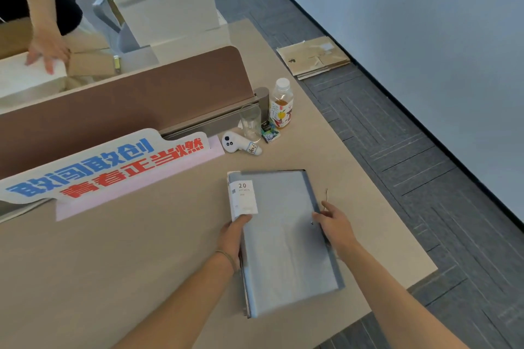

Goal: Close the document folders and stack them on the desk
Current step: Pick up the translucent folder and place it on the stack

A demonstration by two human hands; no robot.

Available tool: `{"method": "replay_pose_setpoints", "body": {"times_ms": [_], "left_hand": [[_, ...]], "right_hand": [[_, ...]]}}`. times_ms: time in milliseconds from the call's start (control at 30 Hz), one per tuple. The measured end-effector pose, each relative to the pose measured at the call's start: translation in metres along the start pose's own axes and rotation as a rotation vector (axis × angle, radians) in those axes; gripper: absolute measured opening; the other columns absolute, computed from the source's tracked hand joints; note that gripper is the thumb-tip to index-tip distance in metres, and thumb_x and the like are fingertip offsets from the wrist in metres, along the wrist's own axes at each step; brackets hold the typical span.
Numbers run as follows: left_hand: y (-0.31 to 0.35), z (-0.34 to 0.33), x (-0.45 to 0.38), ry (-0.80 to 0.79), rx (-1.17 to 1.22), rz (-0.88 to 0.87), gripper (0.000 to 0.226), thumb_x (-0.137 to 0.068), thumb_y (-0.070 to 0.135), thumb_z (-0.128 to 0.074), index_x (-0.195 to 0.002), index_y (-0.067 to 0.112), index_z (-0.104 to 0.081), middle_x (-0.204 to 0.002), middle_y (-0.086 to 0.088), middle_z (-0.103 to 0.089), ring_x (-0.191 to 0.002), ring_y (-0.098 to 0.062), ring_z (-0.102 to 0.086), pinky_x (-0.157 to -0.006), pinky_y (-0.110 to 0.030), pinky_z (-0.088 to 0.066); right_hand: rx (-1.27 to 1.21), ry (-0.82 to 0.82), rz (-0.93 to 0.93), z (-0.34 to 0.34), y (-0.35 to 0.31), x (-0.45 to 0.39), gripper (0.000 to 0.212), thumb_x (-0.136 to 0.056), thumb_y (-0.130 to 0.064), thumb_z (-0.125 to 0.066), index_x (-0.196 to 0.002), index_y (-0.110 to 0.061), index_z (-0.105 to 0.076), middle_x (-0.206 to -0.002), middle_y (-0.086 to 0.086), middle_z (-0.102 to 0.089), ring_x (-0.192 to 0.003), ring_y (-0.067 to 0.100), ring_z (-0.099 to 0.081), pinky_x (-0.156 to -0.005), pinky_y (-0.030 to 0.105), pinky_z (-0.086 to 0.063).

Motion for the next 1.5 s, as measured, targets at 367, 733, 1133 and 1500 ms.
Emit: {"method": "replay_pose_setpoints", "body": {"times_ms": [367,733,1133,1500], "left_hand": [[0.088,0.005,0.076,-0.039,-0.444,-0.616,0.051,-0.077,-0.003,-0.071,-0.118,0.017,-0.047,-0.100,-0.005,-0.058,-0.075,-0.012,-0.056,-0.053,-0.009,-0.047],[0.085,0.092,0.093,0.041,-0.317,-0.793,0.045,-0.077,0.012,-0.067,-0.121,0.006,-0.066,-0.114,0.000,-0.074,-0.107,-0.006,-0.069,-0.094,-0.029,-0.056],[0.111,0.096,0.066,0.090,-0.104,-0.511,0.057,-0.060,0.004,-0.051,-0.114,0.013,-0.067,-0.102,-0.003,-0.075,-0.095,-0.021,-0.070,-0.079,-0.038,-0.058],[0.127,0.174,0.014,0.179,-0.098,-0.040,0.050,-0.055,-0.005,-0.053,-0.103,0.000,-0.066,-0.085,-0.018,-0.061,-0.085,-0.037,-0.059,-0.068,-0.038,-0.051]], "right_hand": [[-0.709,0.033,-0.282,-0.045,-0.012,0.057,0.034,-0.101,-0.031,-0.042,-0.093,-0.008,-0.066,-0.067,0.010,-0.068,-0.052,0.020,-0.062,-0.047,0.022,-0.048],[-0.902,0.059,0.081,-0.066,-0.094,0.073,0.039,-0.104,-0.010,-0.030,-0.084,-0.019,-0.063,-0.064,-0.015,-0.070,-0.056,-0.002,-0.064,-0.052,0.014,-0.050],[-0.695,0.017,0.045,-0.100,-0.112,0.066,0.034,-0.100,-0.024,-0.035,-0.075,-0.021,-0.059,-0.070,-0.003,-0.071,-0.062,0.015,-0.063,-0.061,0.028,-0.050],[-0.355,-0.047,-0.042,-0.194,-0.123,0.046,0.034,-0.083,-0.048,-0.042,-0.081,-0.019,-0.059,-0.088,0.013,-0.064,-0.082,0.032,-0.060,-0.075,0.044,-0.047]]}}
Point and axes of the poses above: each hand's wrist, its own x-axis away from the middle knuckle, its own z-axis out of the back of the hand, y = z × x, the point moved 7 cm from there along -x, towards the middle knuckle
